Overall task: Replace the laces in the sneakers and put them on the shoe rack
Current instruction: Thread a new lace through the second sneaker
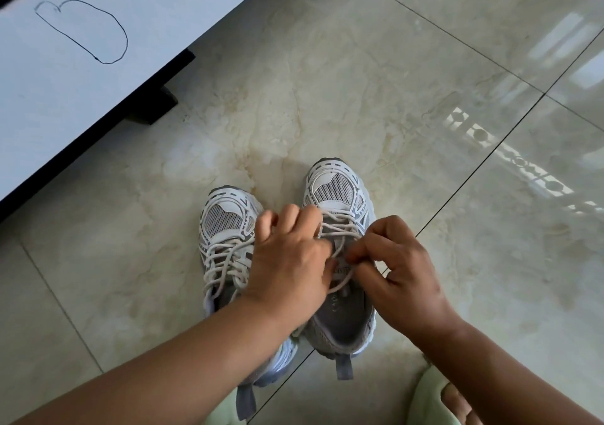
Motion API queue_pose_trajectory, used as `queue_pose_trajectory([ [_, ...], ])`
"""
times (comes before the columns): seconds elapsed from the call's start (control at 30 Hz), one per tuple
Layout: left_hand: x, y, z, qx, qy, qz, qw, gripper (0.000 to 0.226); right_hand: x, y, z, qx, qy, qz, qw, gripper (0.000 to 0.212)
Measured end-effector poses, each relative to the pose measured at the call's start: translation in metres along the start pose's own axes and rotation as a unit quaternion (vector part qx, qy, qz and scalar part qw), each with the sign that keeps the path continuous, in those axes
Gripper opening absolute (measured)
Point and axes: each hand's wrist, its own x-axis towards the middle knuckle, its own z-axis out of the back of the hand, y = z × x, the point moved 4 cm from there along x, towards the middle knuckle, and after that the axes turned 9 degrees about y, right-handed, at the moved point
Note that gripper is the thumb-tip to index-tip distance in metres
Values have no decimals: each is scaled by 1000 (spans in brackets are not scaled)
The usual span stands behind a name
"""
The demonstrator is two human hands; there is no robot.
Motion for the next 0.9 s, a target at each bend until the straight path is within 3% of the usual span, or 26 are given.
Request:
queue_pose_trajectory([
  [0.17, 6, 19, 18, -152, -79, 38, 984, 25, -2, -4, 1, 1, -4, -5, 1000, 17],
  [0.27, 9, 34, 19, -185, -78, 79, 977, 28, -1, -3, 1, 5, -12, -11, 1000, 20],
  [0.43, 9, 45, 12, -252, -34, 132, 958, 12, -2, -3, 1, 1, -11, -14, 1000, 22],
  [0.67, 0, 32, 11, -331, 19, 53, 942, 8, -5, -4, 2, -2, -19, -9, 1000, 20],
  [0.9, -2, 31, 11, -378, 40, 21, 925, 20, -6, 0, 3, -3, -26, -13, 1000, 12],
])
